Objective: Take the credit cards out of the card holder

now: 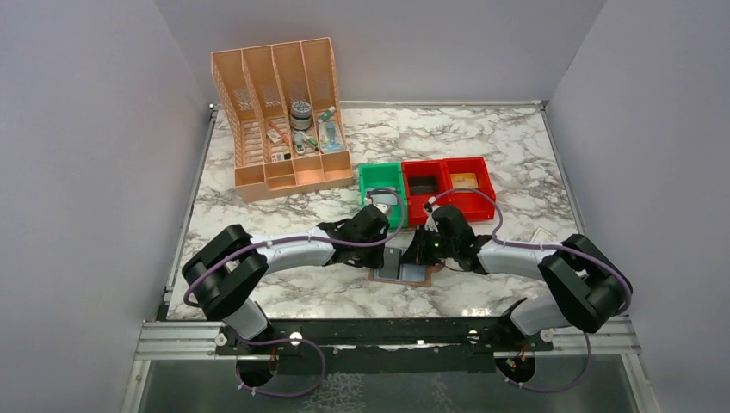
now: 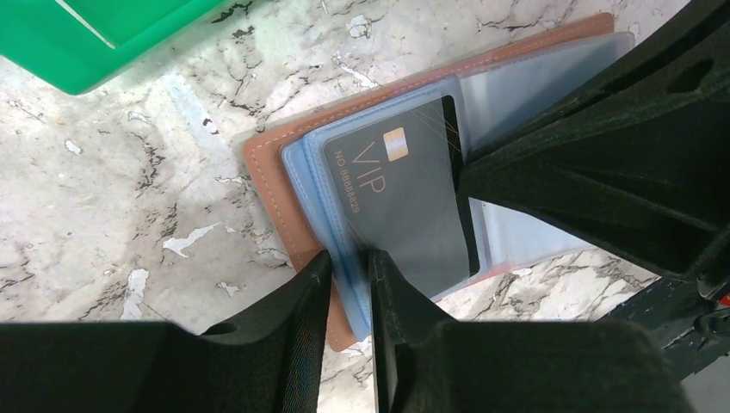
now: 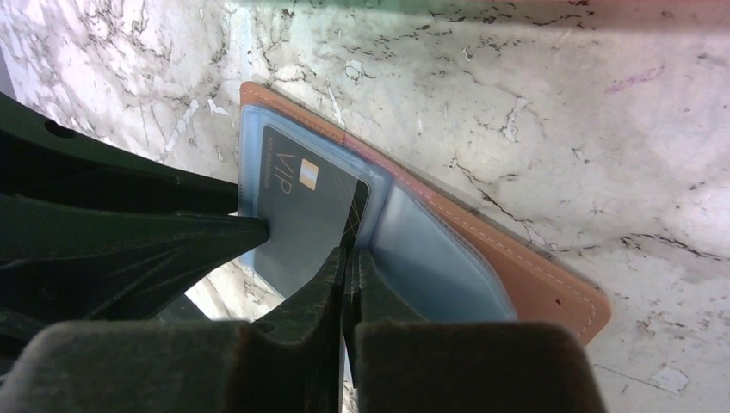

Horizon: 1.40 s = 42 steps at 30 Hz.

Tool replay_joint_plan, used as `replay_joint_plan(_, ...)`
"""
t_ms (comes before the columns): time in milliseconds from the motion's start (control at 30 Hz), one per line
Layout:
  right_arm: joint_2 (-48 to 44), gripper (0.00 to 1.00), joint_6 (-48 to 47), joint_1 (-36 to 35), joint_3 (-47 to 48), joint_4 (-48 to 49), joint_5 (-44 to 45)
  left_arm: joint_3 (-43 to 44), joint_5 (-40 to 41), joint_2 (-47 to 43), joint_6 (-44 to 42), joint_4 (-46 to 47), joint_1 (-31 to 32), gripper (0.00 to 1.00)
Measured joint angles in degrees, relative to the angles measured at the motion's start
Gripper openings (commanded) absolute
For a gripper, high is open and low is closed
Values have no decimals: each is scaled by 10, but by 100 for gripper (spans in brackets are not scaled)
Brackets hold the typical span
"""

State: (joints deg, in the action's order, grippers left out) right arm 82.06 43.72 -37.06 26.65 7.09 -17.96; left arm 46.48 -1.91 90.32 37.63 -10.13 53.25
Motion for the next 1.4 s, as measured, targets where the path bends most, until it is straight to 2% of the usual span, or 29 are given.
replay_joint_plan(367, -25, 1, -8, 31, -18, -3, -16, 15, 3, 16, 14, 5, 1, 10)
replay_joint_plan(567, -31, 18, -5, 36, -22, -1, -34, 15, 3, 17, 14, 8, 2, 8)
replay_joint_plan(733, -12, 22, 7, 40, -26, 19, -50, 18, 3, 19, 14, 6, 2, 9)
replay_joint_plan(833, -2, 24, 12, 45, -26, 32, -61, 19, 3, 19, 14, 3, 2, 13)
replay_joint_plan(867, 0, 23, 12, 45, -26, 35, -62, 19, 3, 19, 14, 2, 3, 15)
replay_joint_plan(1000, 9, 2, 5, 48, -22, 35, -65, 20, 3, 19, 14, -1, 5, 21)
replay_joint_plan(1200, 10, 1, -30, 44, -6, 5, -52, 19, 3, 19, 16, -3, 7, 34)
replay_joint_plan(1400, -7, 1, -69, 38, 10, -41, -16, 19, 5, 18, 19, -4, 11, 35)
